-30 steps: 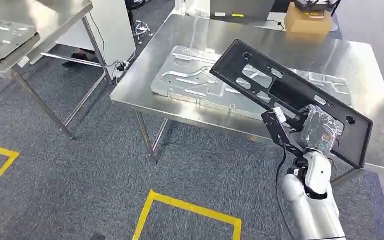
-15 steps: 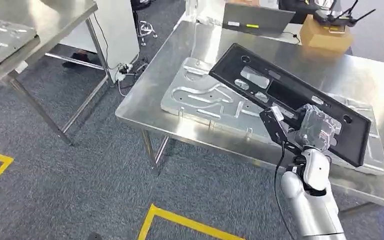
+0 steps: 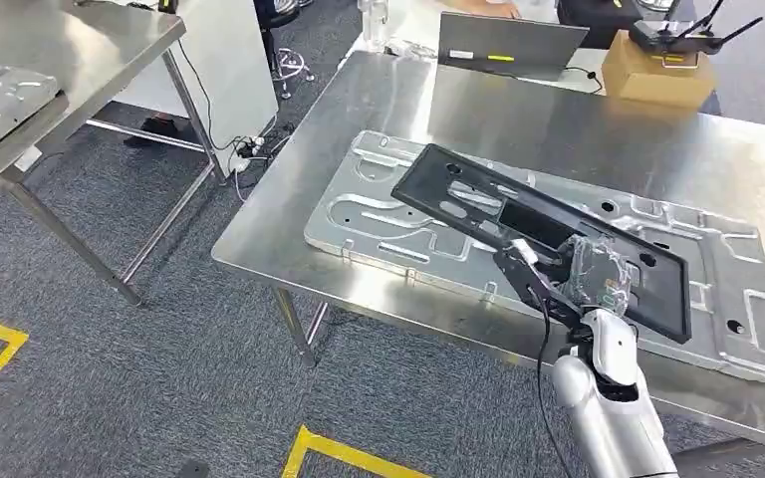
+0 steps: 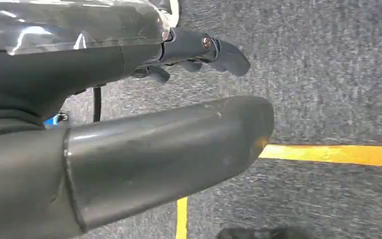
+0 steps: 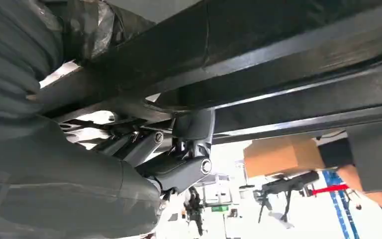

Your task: Take the parts from the cabinet and place them on the table.

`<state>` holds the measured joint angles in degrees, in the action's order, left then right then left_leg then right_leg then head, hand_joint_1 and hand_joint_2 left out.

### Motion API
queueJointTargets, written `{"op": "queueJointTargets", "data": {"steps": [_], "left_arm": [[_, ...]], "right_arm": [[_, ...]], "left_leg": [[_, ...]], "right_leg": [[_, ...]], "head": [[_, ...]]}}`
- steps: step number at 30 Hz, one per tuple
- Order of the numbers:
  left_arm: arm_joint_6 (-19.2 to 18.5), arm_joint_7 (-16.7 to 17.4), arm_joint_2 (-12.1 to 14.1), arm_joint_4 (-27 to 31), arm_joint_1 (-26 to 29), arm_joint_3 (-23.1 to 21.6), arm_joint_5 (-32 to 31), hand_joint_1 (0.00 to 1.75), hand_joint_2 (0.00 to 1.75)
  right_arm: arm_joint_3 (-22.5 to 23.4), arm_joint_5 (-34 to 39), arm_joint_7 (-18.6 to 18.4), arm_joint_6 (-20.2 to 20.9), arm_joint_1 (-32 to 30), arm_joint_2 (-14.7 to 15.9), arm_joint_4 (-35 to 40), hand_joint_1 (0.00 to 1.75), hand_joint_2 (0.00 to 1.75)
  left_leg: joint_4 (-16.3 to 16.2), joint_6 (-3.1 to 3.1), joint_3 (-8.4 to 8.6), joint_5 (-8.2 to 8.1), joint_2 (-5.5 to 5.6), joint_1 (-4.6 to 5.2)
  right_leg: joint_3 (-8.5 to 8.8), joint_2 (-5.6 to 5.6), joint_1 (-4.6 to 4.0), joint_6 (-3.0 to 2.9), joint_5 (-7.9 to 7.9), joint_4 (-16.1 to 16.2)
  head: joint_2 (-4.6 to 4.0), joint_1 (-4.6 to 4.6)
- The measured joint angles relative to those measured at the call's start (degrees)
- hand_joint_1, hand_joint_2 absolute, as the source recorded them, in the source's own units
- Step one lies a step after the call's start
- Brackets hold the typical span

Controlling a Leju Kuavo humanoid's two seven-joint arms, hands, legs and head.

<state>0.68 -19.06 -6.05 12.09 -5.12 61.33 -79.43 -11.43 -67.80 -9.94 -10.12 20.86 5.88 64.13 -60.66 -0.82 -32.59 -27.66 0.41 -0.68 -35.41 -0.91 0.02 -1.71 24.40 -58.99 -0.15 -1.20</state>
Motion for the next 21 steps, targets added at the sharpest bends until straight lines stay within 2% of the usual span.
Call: {"op": "queueJointTargets", "data": {"steps": [1, 2, 3, 5, 6, 7, 8, 10, 11, 12, 13, 15, 16, 17, 19, 20, 21], "left_arm": [[-0.02, 0.0, 0.0, 0.0, 0.05, 0.0, 0.0, 0.0, 0.0], [-0.04, -0.09, 0.02, 0.0, -0.05, 0.0, 0.0, 0.0, 0.0], [-0.04, -0.17, 0.11, 0.0, 0.01, 0.0, 0.0, 0.0, 0.0], [-0.07, -0.17, 0.2, 0.0, 0.38, 0.02, -0.02, 0.0, 0.0], [-0.09, -0.17, 0.2, 0.0, 0.28, 0.02, -0.07, 0.0, 0.0], [-0.13, -0.2, 0.22, 0.0, 0.14, 0.02, -0.11, 0.0, 0.0], [-0.15, -0.22, 0.26, 0.0, 0.13, 0.02, -0.11, 0.0, 0.0], [-0.15, -0.2, 0.28, 0.0, 0.2, 0.02, -0.13, 0.0, 0.0], [-0.15, -0.2, 0.31, 0.0, 0.24, 0.02, -0.13, 0.0, 0.0], [-0.2, -0.2, 0.37, 0.0, 0.27, 0.02, -0.11, 0.0, 0.0], [-0.39, -0.24, 0.37, 0.0, 0.26, 0.04, -0.02, 0.0, 0.0], [-0.74, -0.46, 0.37, 0.0, 0.22, 0.06, 0.5, 0.0, 0.0], [-0.79, -0.57, 0.35, 0.0, 0.24, 0.07, 0.55, 0.0, 0.0], [-0.83, -0.68, 0.31, 0.0, 0.09, 0.07, 0.57, 0.0, 0.0], [-0.83, -0.63, 0.31, 0.0, 0.21, 0.07, 0.55, 0.0, 0.0], [-0.83, -0.57, 0.31, 0.0, 0.21, 0.07, 0.41, 0.0, 0.0], [-0.77, -0.42, 0.33, 0.0, 0.11, 0.07, 0.39, 0.0, 0.0]], "right_arm": [[-0.06, 0.2, 0.09, 0.22, 0.03, 0.0, -0.28, 1.75, 1.75], [-0.06, 0.52, 0.24, 0.65, 0.09, 0.02, -0.89, 1.75, 1.75], [-0.06, 0.81, 0.28, 0.85, 0.01, 0.11, -1.36, 1.75, 1.75], [-0.06, 0.94, 0.61, 0.74, -0.14, 0.26, -2.51, 1.75, 1.75], [-0.06, 0.87, 0.72, 0.65, -0.1, 0.48, -3.0, 1.75, 1.75], [-0.06, 0.52, 1.05, 0.48, 0.2, 0.79, -3.83, 1.75, 1.75], [-0.06, 0.19, 1.22, 0.24, 0.76, 1.14, -4.92, 1.75, 1.75], [-0.06, -0.26, 1.27, -0.15, 1.2, 1.51, -6.78, 1.75, 1.75], [-0.04, -0.28, 1.27, -0.22, 1.19, 1.71, -7.5, 1.75, 1.75], [-0.06, -0.31, 1.31, -0.22, 1.18, 1.88, -8.28, 1.75, 1.75], [-0.04, -0.31, 1.29, -0.22, 1.24, 1.92, -8.68, 1.75, 1.75], [-0.04, -0.31, 1.62, -0.33, 1.62, 2.08, -9.24, 1.75, 1.75], [-0.02, -0.31, 1.75, -0.44, 1.91, 2.14, -9.53, 1.75, 1.75], [0.0, -0.33, 1.88, -0.59, 2.18, 2.14, -9.85, 1.75, 1.75], [0.0, -0.57, 2.03, -0.68, 2.39, 2.14, -10.32, 1.75, 1.75], [0.0, -0.74, 2.14, -0.77, 2.48, 2.14, -10.53, 1.75, 1.75], [0.0, -0.94, 2.32, -0.79, 2.63, 2.1, -10.53, 1.75, 1.75]], "left_leg": [[1.47, 0.24, 0.18, -0.61, 0.08, 0.16], [1.88, 1.01, 0.12, -2.16, -0.01, 0.5], [1.87, 1.54, 0.3, -0.39, 0.05, 0.45], [2.12, 2.39, 0.32, 0.22, -0.01, 0.42], [2.65, 2.94, 0.55, 0.69, -0.24, 0.04], [2.83, 3.22, 0.6, 0.84, -0.2, 0.05], [2.83, 3.32, 0.58, 0.84, -0.21, 0.05], [2.77, 3.4, 0.55, 0.76, -0.2, 0.1], [2.74, 3.44, 0.57, 0.66, -0.19, 0.1], [2.73, 3.41, 0.65, 0.55, -0.13, 0.1], [2.7, 3.32, 0.79, 0.41, -0.1, 0.11], [2.72, 3.11, 1.4, -0.01, -0.07, 0.17], [2.8, 2.91, 1.36, -0.17, -0.11, 0.1], [2.58, 2.58, 1.11, -0.24, -0.07, 0.38], [2.9, 1.96, 1.14, -0.39, -0.1, 0.13], [3.22, 1.65, 1.39, -0.4, -0.13, 0.13], [3.15, 1.14, 1.67, -0.88, -0.17, 0.49]], "right_leg": [[0.06, -0.01, -0.19, 0.25, 0.12, -0.22], [-0.36, -0.07, -0.26, 0.51, 0.04, -0.31], [-0.47, -0.07, -0.33, 0.81, 0.16, -0.29], [-0.41, -0.15, -0.39, 1.43, -0.08, -0.14], [-0.64, -0.07, -0.15, 1.64, 0.45, -0.46], [-1.29, 0.25, -0.15, 2.1, 1.82, -2.23], [-2.96, 0.34, 0.0, 2.5, 3.91, -5.79], [-7.56, 0.48, 0.35, 3.04, 7.82, -15.26], [-9.03, 0.55, 0.39, 3.15, 8.15, -17.93], [-9.04, 0.62, 0.43, 3.16, 6.95, -17.38], [-7.72, 0.63, 0.43, 3.04, 4.78, -14.4], [-2.6, 0.64, 0.28, 2.32, -0.49, -4.09], [-0.92, 0.69, -0.03, 1.66, -0.6, -0.69], [-0.75, 0.74, -0.45, 1.39, -0.45, 0.12], [-0.76, 0.66, -0.65, 1.06, -0.04, 0.16], [-0.66, 0.58, -0.67, 0.86, 0.02, 0.34], [0.19, 0.63, 0.17, 0.66, -0.19, 1.36]], "head": [[0.0, -0.02], [0.0, 0.0], [0.0, -0.07], [0.0, -0.02], [0.0, 0.02], [0.0, -0.07], [0.0, -0.07], [0.0, -0.07], [0.0, -0.07], [0.0, -0.07], [0.0, -0.07], [0.0, -0.07], [0.0, -0.07], [0.0, -0.06], [0.0, -0.07], [0.0, -0.07], [0.0, -0.02]]}}
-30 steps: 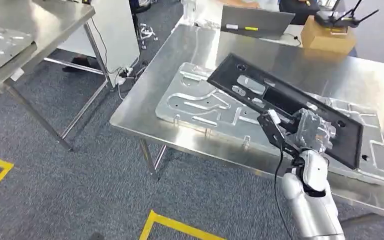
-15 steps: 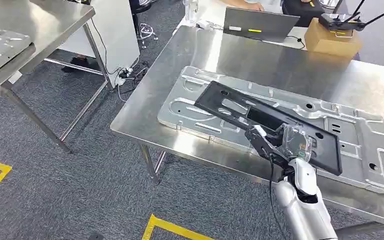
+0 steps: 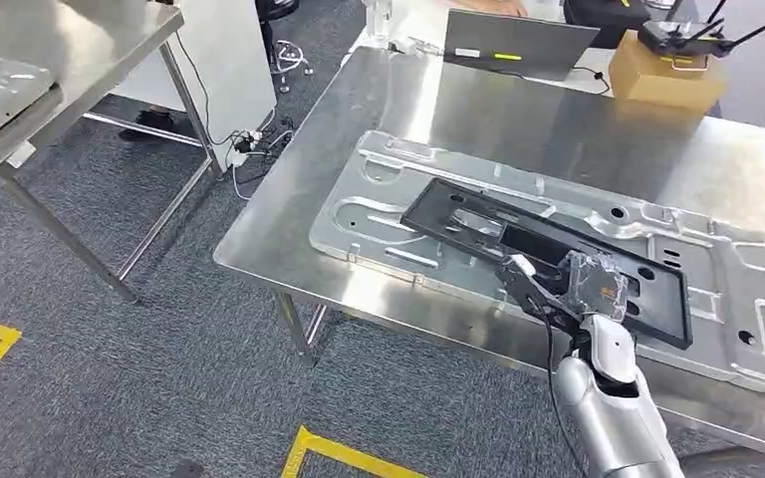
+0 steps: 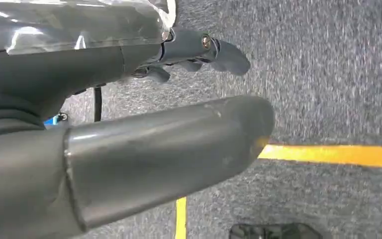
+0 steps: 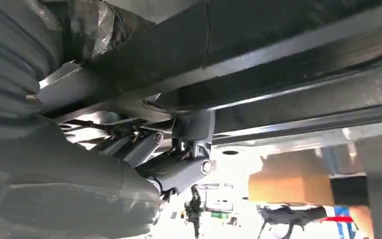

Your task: Take the parts from the cabinet and place them on the table.

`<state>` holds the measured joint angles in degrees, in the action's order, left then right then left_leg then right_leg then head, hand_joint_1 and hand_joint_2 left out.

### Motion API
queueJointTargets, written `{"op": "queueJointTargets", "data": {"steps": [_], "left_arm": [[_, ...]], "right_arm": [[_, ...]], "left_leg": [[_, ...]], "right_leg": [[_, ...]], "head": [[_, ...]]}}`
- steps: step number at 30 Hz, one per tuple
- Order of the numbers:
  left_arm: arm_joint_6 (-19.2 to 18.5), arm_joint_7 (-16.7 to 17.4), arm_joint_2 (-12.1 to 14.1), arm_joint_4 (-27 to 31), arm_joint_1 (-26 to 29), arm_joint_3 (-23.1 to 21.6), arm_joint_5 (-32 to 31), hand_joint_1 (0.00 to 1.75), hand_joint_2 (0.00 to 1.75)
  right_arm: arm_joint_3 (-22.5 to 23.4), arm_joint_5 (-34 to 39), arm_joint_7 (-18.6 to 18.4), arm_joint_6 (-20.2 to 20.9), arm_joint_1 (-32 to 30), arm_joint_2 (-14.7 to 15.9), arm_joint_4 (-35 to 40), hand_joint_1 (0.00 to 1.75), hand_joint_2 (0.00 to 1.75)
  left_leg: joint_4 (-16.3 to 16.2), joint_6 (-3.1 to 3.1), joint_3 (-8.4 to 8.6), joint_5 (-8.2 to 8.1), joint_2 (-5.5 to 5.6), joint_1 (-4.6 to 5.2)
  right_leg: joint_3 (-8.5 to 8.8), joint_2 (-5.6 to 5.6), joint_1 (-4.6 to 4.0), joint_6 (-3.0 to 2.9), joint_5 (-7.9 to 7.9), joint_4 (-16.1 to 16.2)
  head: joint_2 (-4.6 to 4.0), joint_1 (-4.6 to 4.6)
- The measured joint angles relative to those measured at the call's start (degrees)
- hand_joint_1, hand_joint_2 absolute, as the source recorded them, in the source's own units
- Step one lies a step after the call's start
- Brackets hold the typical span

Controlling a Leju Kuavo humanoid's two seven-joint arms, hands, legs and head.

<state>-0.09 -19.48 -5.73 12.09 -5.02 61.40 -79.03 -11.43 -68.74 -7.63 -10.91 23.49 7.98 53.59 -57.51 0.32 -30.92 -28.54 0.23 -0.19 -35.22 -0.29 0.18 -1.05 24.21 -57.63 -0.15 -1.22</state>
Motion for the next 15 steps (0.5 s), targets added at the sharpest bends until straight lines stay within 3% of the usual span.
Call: {"op": "queueJointTargets", "data": {"steps": [1, 2, 4, 5, 6, 7, 9, 10, 11, 15], "left_arm": [[0.02, 0.02, -0.02, 0.0, -0.07, 0.0, 0.0, 0.0, 0.0], [0.02, 0.07, -0.02, 0.0, -0.25, 0.0, -0.13, 0.0, 0.0], [0.09, 0.18, 0.15, 0.0, -0.28, 0.0, -0.15, 0.0, 0.0], [0.07, 0.2, 0.2, 0.0, -0.21, 0.0, -0.15, 0.0, 0.0], [0.09, 0.26, 0.22, 0.0, -0.05, 0.0, -0.15, 0.0, 0.0], [0.09, 0.26, 0.22, 0.0, 0.03, 0.0, -0.15, 0.0, 0.0], [0.09, 0.26, 0.33, 0.0, -0.04, 0.0, -0.17, 0.0, 0.0], [0.11, 0.26, 0.44, 0.0, -0.05, 0.0, -0.17, 0.0, 0.0], [0.11, 0.26, 0.44, 0.0, -0.09, 0.0, -0.2, 0.0, 0.0], [0.26, 0.35, 0.44, 0.0, -0.07, 0.0, -0.26, 0.0, 0.0]], "right_arm": [[-0.02, -0.22, -0.02, 0.0, 0.12, -0.18, -0.04, 1.75, 1.75], [-0.02, -0.24, -0.02, 0.02, 0.48, -0.18, -0.22, 1.75, 1.75], [-0.02, -0.28, 0.0, 0.04, 0.88, -0.37, -0.57, 1.75, 1.75], [-0.02, -0.31, 0.0, 0.06, 0.9, -0.46, -0.83, 1.75, 1.75], [-0.02, -0.33, 0.0, 0.07, 0.89, -0.57, -1.03, 1.75, 1.75], [-0.02, -0.35, 0.0, 0.11, 0.87, -0.61, -1.25, 1.75, 1.75], [-0.02, -0.35, 0.0, 0.11, 0.96, -0.64, -1.42, 1.75, 1.75], [-0.02, -0.35, 0.0, 0.11, 1.06, -0.72, -1.46, 1.75, 1.75], [-0.02, -0.37, 0.0, 0.11, 1.23, -0.72, -1.51, 1.75, 1.75], [-0.09, -0.37, 0.07, 0.17, 1.51, -0.83, -1.86, 1.75, 1.75]], "left_leg": [[-1.11, -0.14, -0.17, -0.71, 0.02, -0.22], [-4.37, -0.22, -1.76, -2.52, 0.04, -0.3], [-13.46, -0.64, -6.73, -6.24, 0.03, -0.48], [-17.38, -0.86, -9.2, -7.1, 0.02, -0.49], [-18.22, -0.99, -10.22, -6.25, 0.02, -0.5], [-16.15, -1.02, -9.73, -3.97, 0.0, -0.54], [-6.91, -0.79, -6.0, 1.92, -0.02, -0.57], [-2.21, -0.51, -4.16, 3.79, -0.01, -0.56], [-1.44, -0.35, -3.33, 2.85, 0.04, -0.24], [-0.96, 0.88, -3.51, 2.99, 0.09, -0.45]], "right_leg": [[0.62, 0.13, 0.0, -0.21, 0.02, 0.52], [0.89, 0.25, 0.06, -0.62, 0.15, 0.58], [1.07, 0.29, -0.01, -0.89, 0.42, 0.52], [1.14, 0.29, -0.02, -0.96, 0.55, 0.46], [1.24, 0.24, -0.01, -0.88, 0.72, 0.36], [1.41, 0.17, 0.02, -0.81, 0.97, 0.21], [1.85, 0.09, 0.04, -0.51, 1.62, -0.36], [1.98, 0.09, 0.04, -0.27, 2.09, -0.82], [1.64, -0.02, -0.5, 0.19, 2.46, -1.4], [1.49, -0.09, -0.42, 1.01, 2.47, -1.28]], "head": [[0.0, -0.07], [0.0, 0.04], [0.0, 0.04], [0.0, 0.04], [0.0, 0.02], [0.0, 0.04], [0.0, 0.04], [0.0, 0.02], [0.0, 0.04], [0.0, 0.0]]}}
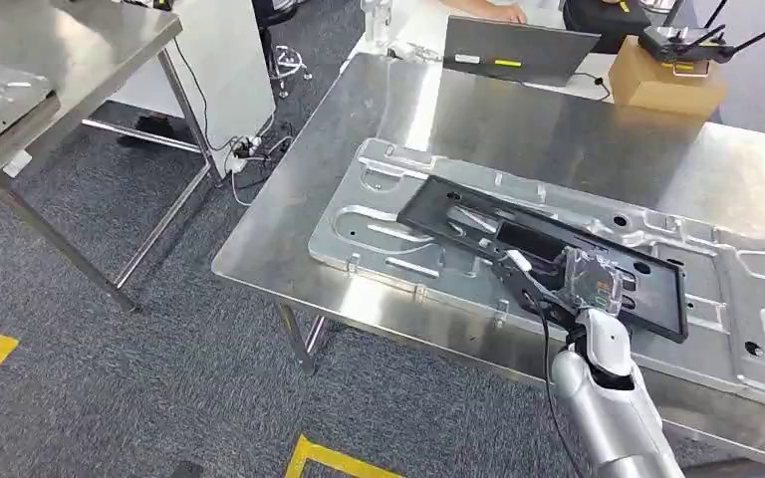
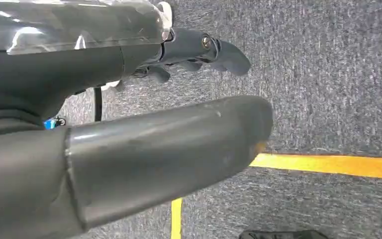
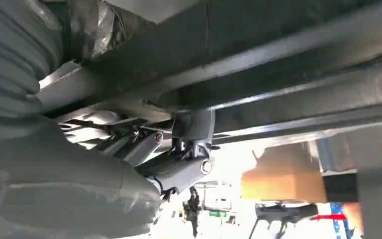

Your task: Take the parts from the cabinet and place them on the table.

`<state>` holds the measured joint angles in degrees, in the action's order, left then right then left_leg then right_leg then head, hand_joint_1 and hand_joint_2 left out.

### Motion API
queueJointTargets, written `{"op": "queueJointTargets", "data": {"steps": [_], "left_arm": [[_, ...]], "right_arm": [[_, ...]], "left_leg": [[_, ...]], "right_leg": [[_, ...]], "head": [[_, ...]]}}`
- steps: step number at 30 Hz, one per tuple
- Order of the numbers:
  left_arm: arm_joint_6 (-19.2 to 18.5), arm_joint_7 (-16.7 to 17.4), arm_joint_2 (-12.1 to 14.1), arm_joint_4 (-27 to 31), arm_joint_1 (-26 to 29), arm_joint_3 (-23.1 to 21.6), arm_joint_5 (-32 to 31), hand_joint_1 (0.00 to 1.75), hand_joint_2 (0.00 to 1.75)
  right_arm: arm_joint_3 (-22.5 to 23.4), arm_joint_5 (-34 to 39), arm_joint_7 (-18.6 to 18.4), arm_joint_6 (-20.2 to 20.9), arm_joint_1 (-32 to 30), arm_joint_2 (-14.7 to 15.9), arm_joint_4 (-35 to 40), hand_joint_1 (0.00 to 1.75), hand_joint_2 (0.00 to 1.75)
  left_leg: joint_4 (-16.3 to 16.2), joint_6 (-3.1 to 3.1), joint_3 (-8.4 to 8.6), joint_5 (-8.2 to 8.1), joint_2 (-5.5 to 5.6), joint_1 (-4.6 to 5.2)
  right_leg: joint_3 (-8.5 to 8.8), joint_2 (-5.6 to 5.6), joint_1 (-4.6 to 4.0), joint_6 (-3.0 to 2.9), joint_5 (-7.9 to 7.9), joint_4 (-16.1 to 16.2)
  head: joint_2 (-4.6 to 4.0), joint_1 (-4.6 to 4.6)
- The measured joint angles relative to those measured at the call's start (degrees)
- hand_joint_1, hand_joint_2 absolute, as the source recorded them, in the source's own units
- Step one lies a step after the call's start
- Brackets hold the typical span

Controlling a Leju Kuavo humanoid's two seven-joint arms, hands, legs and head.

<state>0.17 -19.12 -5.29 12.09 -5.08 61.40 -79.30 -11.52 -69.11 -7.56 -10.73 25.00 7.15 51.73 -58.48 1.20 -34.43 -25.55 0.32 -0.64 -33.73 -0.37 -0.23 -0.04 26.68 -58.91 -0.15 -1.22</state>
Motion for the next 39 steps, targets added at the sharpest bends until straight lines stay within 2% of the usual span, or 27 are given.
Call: {"op": "queueJointTargets", "data": {"steps": [2, 4, 5, 6, 8, 10, 11, 14, 15, 16, 17, 18, 20, 21, 22, 23, 25, 27, 30, 31, 32, 34, 35, 36, 37, 38, 39], "left_arm": [[0.09, 0.11, -0.02, 0.0, -0.23, 0.0, -0.07, 0.0, 0.0], [0.22, 0.33, -0.02, 0.0, -0.16, 0.0, -0.07, 0.0, 0.0], [0.28, 0.39, -0.02, 0.0, -0.16, 0.0, -0.07, 0.0, 0.0], [0.35, 0.41, 0.0, 0.0, -0.17, 0.0, -0.07, 0.0, 0.0], [0.35, 0.48, 0.0, 0.0, -0.15, 0.02, -0.07, 0.0, 0.0], [0.37, 0.61, -0.02, 0.0, -0.16, 0.02, -0.04, 0.0, 0.0], [0.39, 0.74, 0.0, 0.0, -0.19, 0.02, 0.0, 0.0, 0.0], [0.5, 0.85, 0.02, 0.0, -0.14, 0.02, 0.09, 0.0, 0.0], [0.5, 0.85, 0.02, 0.0, -0.2, 0.02, 0.09, 0.0, 0.0], [0.5, 0.85, 0.02, 0.0, -0.21, 0.02, 0.09, 0.0, 0.0], [0.5, 0.85, 0.02, 0.0, -0.23, 0.02, 0.09, 0.0, 0.0], [0.5, 0.85, 0.02, 0.0, -0.25, 0.02, 0.09, 0.0, 0.0], [0.52, 0.87, 0.17, 0.0, -0.11, 0.02, 0.09, 0.0, 0.0], [0.52, 0.92, 0.17, 0.0, 0.01, 0.02, 0.07, 0.0, 0.0], [0.52, 0.94, 0.17, 0.0, 0.07, 0.02, 0.0, 0.0, 0.0], [0.52, 0.94, 0.17, 0.0, 0.05, 0.02, -0.07, 0.0, 0.0], [0.68, 1.11, 0.24, 0.0, -0.05, 0.02, -0.07, 0.0, 0.0], [1.09, 1.27, 0.33, 0.0, -0.15, 0.02, -0.07, 0.0, 0.0], [1.42, 1.33, 0.35, 0.0, -0.03, 0.02, -0.18, 0.0, 0.0], [1.42, 1.33, 0.33, 0.0, -0.1, 0.02, -0.24, 0.0, 1.75], [1.44, 1.31, 0.35, 0.0, -0.25, 0.02, -0.28, 0.0, 1.75], [1.55, 1.33, 0.35, 0.0, -0.27, 0.0, -0.5, 0.0, 1.75], [1.55, 1.42, 0.35, 0.0, -0.21, 0.0, -0.7, 0.0, 0.0], [1.51, 1.42, 0.35, 0.0, -0.2, 0.02, -0.63, 0.0, 0.0], [1.42, 1.49, 0.35, 0.0, -0.2, 0.02, -0.52, 0.0, 0.0], [1.42, 1.62, 0.35, 0.0, -0.21, 0.02, -0.37, 0.0, 0.0], [1.42, 1.75, 0.35, 0.0, -0.22, 0.02, -0.31, 0.0, 0.0]], "right_arm": [[-0.07, 0.0, 0.11, 0.0, 0.14, 0.0, -0.09, 1.75, 1.75], [-0.07, 0.0, 0.09, 0.0, 0.37, 0.0, -0.17, 1.75, 1.75], [-0.09, 0.0, 0.09, 0.0, 0.31, 0.0, -0.33, 1.75, 1.75], [-0.09, 0.0, 0.09, 0.02, 0.24, 0.0, -0.59, 1.75, 1.75], [-0.11, 0.0, 0.09, 0.02, 0.25, 0.0, -0.94, 1.75, 1.75], [-0.15, 0.0, 0.09, 0.02, 0.39, 0.0, -0.94, 1.75, 1.75], [-0.2, -0.04, 0.09, 0.02, 0.49, -0.02, -1.05, 1.75, 1.75], [-0.31, -0.39, 0.13, 0.02, 0.73, -0.18, -1.05, 1.75, 1.75], [-0.33, -0.46, 0.11, 0.02, 0.86, -0.2, -1.05, 1.75, 1.75], [-0.35, -0.5, 0.09, 0.02, 0.88, -0.35, -1.05, 1.75, 1.75], [-0.35, -0.5, 0.11, 0.02, 0.94, -0.44, -1.05, 1.75, 1.75], [-0.35, -0.5, 0.11, 0.02, 1.11, -0.57, -1.05, 1.75, 1.75], [-0.35, -0.52, 0.09, 0.06, 1.13, -0.63, -1.14, 1.75, 1.75], [-0.37, -0.52, 0.11, 0.18, 1.13, -0.72, -1.25, 1.75, 1.75], [-0.39, -0.55, 0.11, 0.24, 1.12, -0.81, -1.4, 1.75, 1.75], [-0.39, -0.57, 0.11, 0.3, 1.12, -0.87, -1.49, 1.75, 1.75], [-0.39, -0.59, 0.09, 0.28, 1.16, -0.9, -1.51, 1.75, 1.75], [-0.39, -0.7, 0.04, 0.24, 1.25, -0.9, -1.53, 1.75, 1.75], [-0.44, -0.79, 0.0, 0.22, 1.22, -0.9, -1.53, 1.75, 1.75], [-0.5, -0.79, -0.02, 0.2, 1.25, -0.92, -1.53, 0.0, 0.0], [-0.63, -0.79, 0.0, 0.2, 1.27, -0.92, -1.53, 0.0, 0.0], [-0.68, -0.9, 0.02, 0.2, 1.67, -0.92, -1.55, 0.0, 0.0], [-0.7, -0.9, 0.0, 0.22, 1.68, -0.92, -1.66, 0.0, 0.0], [-0.72, -0.96, 0.0, 0.24, 1.68, -0.92, -1.79, 0.0, 0.0], [-0.74, -0.98, 0.0, 0.26, 1.71, -0.94, -1.94, 0.0, 0.0], [-0.79, -1.03, 0.0, 0.26, 1.8, -0.94, -1.99, 0.0, 0.0], [-0.79, -1.03, 0.0, 0.28, 2.01, -0.94, -1.99, 0.0, 0.0]], "left_leg": [[0.57, 0.63, 0.28, 0.29, -0.04, -0.29], [0.54, 0.88, 0.3, 0.16, -0.05, -0.29], [0.51, 0.95, 0.3, 0.09, -0.05, -0.29], [0.44, 0.95, 0.32, 0.01, -0.04, -0.29], [0.24, 0.81, 0.53, -0.32, 0.03, -0.33], [0.06, 0.41, 1.04, -0.87, 0.08, -0.36], [0.06, 0.06, 1.03, -1.0, 0.09, -0.14], [0.15, -0.77, 1.02, -1.01, 0.02, -0.18], [0.34, -1.29, 1.33, -1.05, -0.01, -0.1], [-0.09, -1.56, 1.27, -1.75, -0.01, -0.41], [-1.75, -1.72, 0.83, -2.82, -0.04, -0.44], [-5.55, -1.82, -0.95, -4.97, -0.02, -0.44], [-14.71, -2.17, -5.43, -8.89, -0.02, -0.44], [-17.54, -2.25, -6.95, -9.35, -0.02, -0.45], [-17.35, -2.25, -7.01, -8.29, -0.03, -0.45], [-14.46, -2.17, -5.77, -6.06, -0.03, -0.45], [-4.57, -1.83, -1.13, -0.86, -0.05, -0.46], [-0.81, -1.3, 0.51, -1.22, 0.13, -0.11], [-1.01, -0.67, 0.28, -0.98, 0.09, 0.07], [-0.36, -0.1, 0.49, -0.6, 0.0, -0.32], [-0.13, 0.31, 0.55, -0.39, 0.0, -0.43], [-0.12, 0.73, 0.44, -0.36, -0.03, -0.45], [-0.12, 0.77, 0.43, -0.4, -0.04, -0.43], [-0.14, 0.78, 0.42, -0.4, -0.03, -0.43], [-0.14, 0.77, 0.45, -0.41, -0.02, -0.44], [-0.15, 0.74, 0.5, -0.45, 0.01, -0.45], [-0.15, 0.68, 0.64, -0.51, 0.04, -0.45]], "right_leg": [[-1.27, 0.13, 0.33, 0.69, 2.3, -3.01], [-5.35, 0.12, 0.7, 1.2, 6.24, -11.19], [-7.34, 0.13, 0.83, 1.4, 7.37, -14.79], [-8.6, 0.13, 1.02, 1.58, 7.22, -16.63], [-7.18, 0.24, 1.38, 1.68, 3.29, -12.58], [-2.59, 0.46, 1.56, 1.45, -2.17, -2.65], [-1.78, 0.46, 1.26, 1.25, -1.18, -1.62], [-1.71, 0.29, 0.72, 0.54, -0.77, -0.66], [-1.45, 0.25, 0.69, 0.19, -0.86, -0.31], [-0.76, 0.4, 1.3, -0.28, -1.13, 0.53], [-0.39, 0.42, 1.1, -0.61, -1.16, 0.87], [-0.31, 0.54, 1.03, -1.07, -1.13, 0.86], [-0.37, 0.55, 0.83, -1.29, -0.99, 0.69], [-0.4, 0.52, 0.74, -1.37, -0.94, 0.57], [-0.39, 0.47, 0.74, -1.4, -0.87, 0.42], [-0.38, 0.39, 0.74, -1.32, -0.72, 0.23], [-0.3, 0.34, 0.74, -1.02, -0.32, -0.34], [-0.82, 0.19, 0.28, -0.46, 0.0, -1.13], [-0.88, 0.17, 0.43, 0.31, -0.41, -0.66], [-0.96, 0.07, 0.47, 0.6, -0.11, -0.83], [-1.32, 0.18, 0.61, 0.89, 0.91, -1.98], [-4.59, 0.22, 0.77, 1.39, 5.11, -9.21], [-6.7, 0.22, 0.88, 1.58, 7.02, -13.65], [-8.63, 0.22, 0.97, 1.73, 8.11, -17.47], [-9.16, 0.24, 1.04, 1.77, 7.59, -18.28], [-8.39, 0.28, 1.11, 1.75, 5.86, -16.37], [-6.28, 0.32, 1.15, 1.62, 3.17, -12.11]], "head": [[0.0, -0.04], [0.0, -0.02], [0.0, -0.02], [0.0, -0.02], [0.0, -0.02], [0.0, -0.02], [0.0, -0.04], [0.0, 0.0], [0.0, 0.0], [0.0, 0.0], [0.0, -0.02], [0.0, 0.02], [0.0, 0.02], [0.0, 0.04], [0.0, 0.02], [0.0, 0.04], [0.0, 0.04], [0.0, 0.0], [0.0, 0.0], [0.0, 0.02], [0.0, -0.02], [0.0, -0.04], [0.0, -0.02], [0.0, -0.02], [0.0, -0.02], [0.0, -0.04], [0.0, -0.02]]}}
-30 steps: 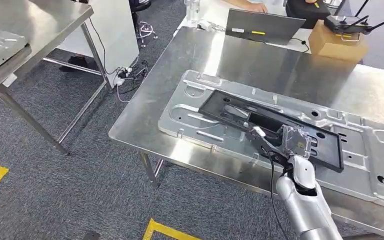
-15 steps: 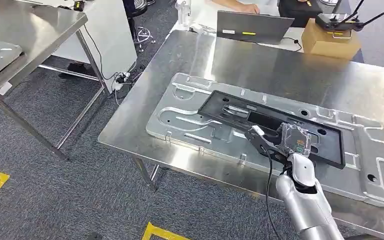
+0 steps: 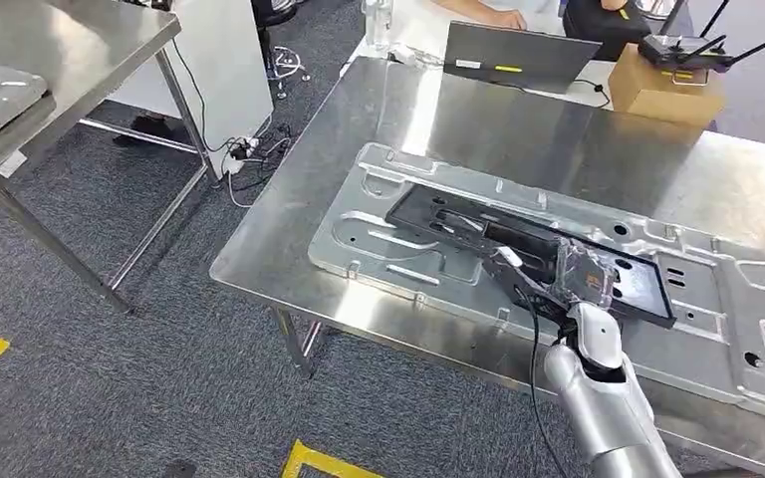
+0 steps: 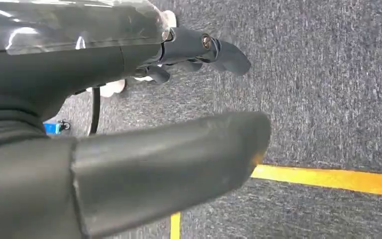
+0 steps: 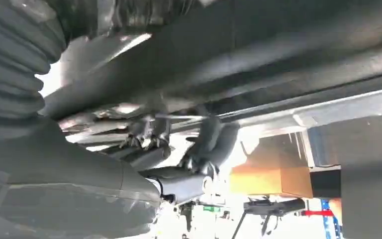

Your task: Take the parts from the cabinet and place them on the table.

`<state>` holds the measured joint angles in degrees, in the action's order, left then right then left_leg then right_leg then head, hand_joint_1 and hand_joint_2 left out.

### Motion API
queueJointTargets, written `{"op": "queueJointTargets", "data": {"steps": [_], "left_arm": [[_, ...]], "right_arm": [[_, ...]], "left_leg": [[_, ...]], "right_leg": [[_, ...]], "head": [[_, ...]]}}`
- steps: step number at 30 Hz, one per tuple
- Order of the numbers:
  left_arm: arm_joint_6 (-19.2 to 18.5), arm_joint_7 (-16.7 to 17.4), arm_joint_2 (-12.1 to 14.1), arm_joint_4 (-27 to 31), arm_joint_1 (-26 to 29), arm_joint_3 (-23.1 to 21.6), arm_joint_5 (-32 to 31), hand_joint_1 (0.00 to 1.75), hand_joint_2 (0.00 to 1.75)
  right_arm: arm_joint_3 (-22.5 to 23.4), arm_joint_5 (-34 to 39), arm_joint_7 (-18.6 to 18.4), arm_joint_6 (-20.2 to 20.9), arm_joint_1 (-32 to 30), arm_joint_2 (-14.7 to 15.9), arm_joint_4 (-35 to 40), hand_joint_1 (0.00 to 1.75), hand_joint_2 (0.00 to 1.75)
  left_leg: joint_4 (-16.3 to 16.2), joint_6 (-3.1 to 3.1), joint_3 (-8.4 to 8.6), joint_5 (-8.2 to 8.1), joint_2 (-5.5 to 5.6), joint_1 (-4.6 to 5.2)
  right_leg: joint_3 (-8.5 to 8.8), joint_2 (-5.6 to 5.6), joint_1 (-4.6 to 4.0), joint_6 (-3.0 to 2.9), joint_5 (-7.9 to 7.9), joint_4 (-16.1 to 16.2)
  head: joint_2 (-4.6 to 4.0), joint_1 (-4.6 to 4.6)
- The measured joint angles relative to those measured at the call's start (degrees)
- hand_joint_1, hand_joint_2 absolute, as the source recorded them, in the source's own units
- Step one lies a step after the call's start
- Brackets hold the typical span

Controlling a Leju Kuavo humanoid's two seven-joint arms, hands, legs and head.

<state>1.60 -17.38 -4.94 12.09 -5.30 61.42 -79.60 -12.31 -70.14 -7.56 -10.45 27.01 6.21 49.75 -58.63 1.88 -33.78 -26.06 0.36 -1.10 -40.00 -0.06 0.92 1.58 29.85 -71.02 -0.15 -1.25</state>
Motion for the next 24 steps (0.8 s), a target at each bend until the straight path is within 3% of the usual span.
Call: {"op": "queueJointTargets", "data": {"steps": [1, 2, 3, 6, 8, 9, 11, 12, 13, 14, 17, 18, 22, 24], "left_arm": [[0.0, 0.02, -0.02, 0.0, 0.0, 0.0, 0.02, 0.0, 0.0], [0.0, 0.02, -0.04, 0.0, 0.0, 0.0, 0.07, 0.0, 0.0], [-0.02, 0.02, -0.07, 0.0, -0.05, 0.0, 0.09, 0.0, 0.0], [-0.52, -0.07, -0.09, 0.0, 0.0, 0.0, 0.18, 0.0, 0.0], [-0.77, -0.09, -0.13, 0.0, -0.02, 0.0, 0.24, 0.0, 0.0], [-0.81, -0.15, -0.13, 0.0, -0.04, 0.0, 0.24, 0.0, 0.0], [-0.89, -0.15, -0.09, 0.0, 0.04, 0.0, 0.28, 0.0, 0.0], [-0.9, -0.15, -0.09, 0.0, 0.18, 0.0, 0.42, 0.0, 0.0], [-0.92, -0.15, -0.09, 0.0, 0.31, 0.0, 0.42, 0.0, 0.0], [-0.92, -0.15, -0.11, 0.0, 0.38, 0.0, 0.42, 0.0, 0.0], [-0.92, -0.31, -0.02, 0.0, 0.3, 0.0, 0.44, 0.0, 0.0], [-0.94, -0.31, -0.02, 0.0, 0.25, 0.0, 0.44, 0.0, 0.0], [-1.09, -0.33, -0.04, 0.0, 0.33, 0.0, 0.41, 0.0, 0.0], [-1.27, -0.35, -0.13, 0.0, 0.16, 0.0, 0.39, 0.0, 0.0]], "right_arm": [[-0.02, 0.0, 0.0, -0.02, 0.28, -0.02, 0.0, 0.0, 0.0], [-0.04, 0.0, 0.0, -0.02, 0.65, -0.04, 0.0, 0.0, 0.0], [-0.09, -0.02, 0.0, 0.02, 1.03, -0.11, -0.02, 0.0, 0.0], [-0.15, -0.07, 0.0, 0.13, 1.35, -0.33, -0.09, 0.0, 0.0], [-0.28, -0.11, 0.0, 0.26, 1.63, -0.7, -0.13, 0.0, 0.0], [-0.44, -0.13, 0.0, 0.28, 2.01, -0.92, -0.22, 0.0, 0.0], [-0.61, -0.22, 0.0, 0.52, 2.39, -1.11, -0.48, 0.0, 0.0], [-0.66, -0.35, 0.0, 0.63, 2.4, -1.25, -0.61, 0.0, 0.0], [-0.79, -0.57, 0.02, 0.61, 2.42, -1.38, -0.89, 0.0, 0.0], [-0.85, -0.65, 0.04, 0.59, 2.49, -1.4, -1.09, 0.0, 0.0], [-0.98, -0.74, 0.26, 0.55, 3.17, -1.71, -1.51, 0.0, 0.0], [-1.01, -0.74, 0.33, 0.59, 3.36, -1.86, -1.51, 0.0, 0.0], [-2.19, -0.9, 0.59, 2.1, 3.87, -2.32, -0.74, 0.0, 0.0], [-3.3, -0.35, 0.11, 5.76, 4.15, -2.38, 1.4, 0.0, 0.0]], "left_leg": [[0.0, -0.12, 0.19, -0.09, 0.02, 0.0], [0.0, -0.29, 0.32, -0.21, 0.01, 0.01], [-0.13, -0.63, 0.12, -0.3, 0.01, 0.42], [0.26, -1.57, 0.2, -0.07, -0.03, 0.19], [-0.5, -2.23, -0.01, -0.9, -0.07, 0.07], [-3.19, -2.43, -1.16, -2.73, -0.05, 0.07], [-12.21, -2.78, -5.43, -7.11, -0.05, 0.07], [-16.13, -2.9, -7.37, -8.38, -0.06, 0.07], [-17.99, -2.92, -8.39, -8.4, -0.06, 0.07], [-16.97, -2.89, -8.05, -7.03, -0.07, 0.07], [-2.92, -2.48, -1.38, 0.31, -0.13, 0.03], [-0.86, -2.29, -0.45, -0.55, -0.03, 0.29], [-0.47, -1.16, -0.58, 0.1, 0.01, 0.45], [0.05, -0.34, -0.43, 0.51, -0.08, 0.0]], "right_leg": [[2.62, 0.04, -0.01, -0.23, -2.67, 5.33], [4.93, 0.07, -0.08, -0.61, -4.38, 10.34], [5.54, 0.06, -0.64, -0.85, -3.53, 11.55], [5.34, -0.16, -0.81, -1.32, -3.58, 11.63], [5.92, 0.02, -0.22, -2.11, -4.08, 12.62], [6.03, 0.05, -0.21, -2.73, -4.14, 12.82], [5.99, 0.1, -0.35, -2.92, -4.09, 12.74], [5.98, 0.13, -0.42, -2.97, -4.06, 12.68], [5.97, 0.12, -0.44, -3.02, -4.02, 12.55], [6.0, 0.08, -0.46, -3.03, -3.95, 12.42], [6.01, -0.18, -0.46, -2.69, -3.53, 11.81], [5.77, -0.3, -0.86, -2.33, -3.3, 11.41], [5.58, -0.49, -0.79, -1.28, -3.58, 11.57], [4.68, -0.39, -0.63, -0.76, -1.53, 9.31]], "head": [[0.0, 0.0], [0.0, -0.02], [0.0, 0.0], [0.0, 0.02], [0.0, 0.02], [0.0, 0.07], [0.0, 0.07], [0.0, 0.07], [0.0, 0.07], [0.0, 0.07], [0.0, 0.07], [0.0, 0.07], [0.0, 0.02], [0.0, -0.02]]}}
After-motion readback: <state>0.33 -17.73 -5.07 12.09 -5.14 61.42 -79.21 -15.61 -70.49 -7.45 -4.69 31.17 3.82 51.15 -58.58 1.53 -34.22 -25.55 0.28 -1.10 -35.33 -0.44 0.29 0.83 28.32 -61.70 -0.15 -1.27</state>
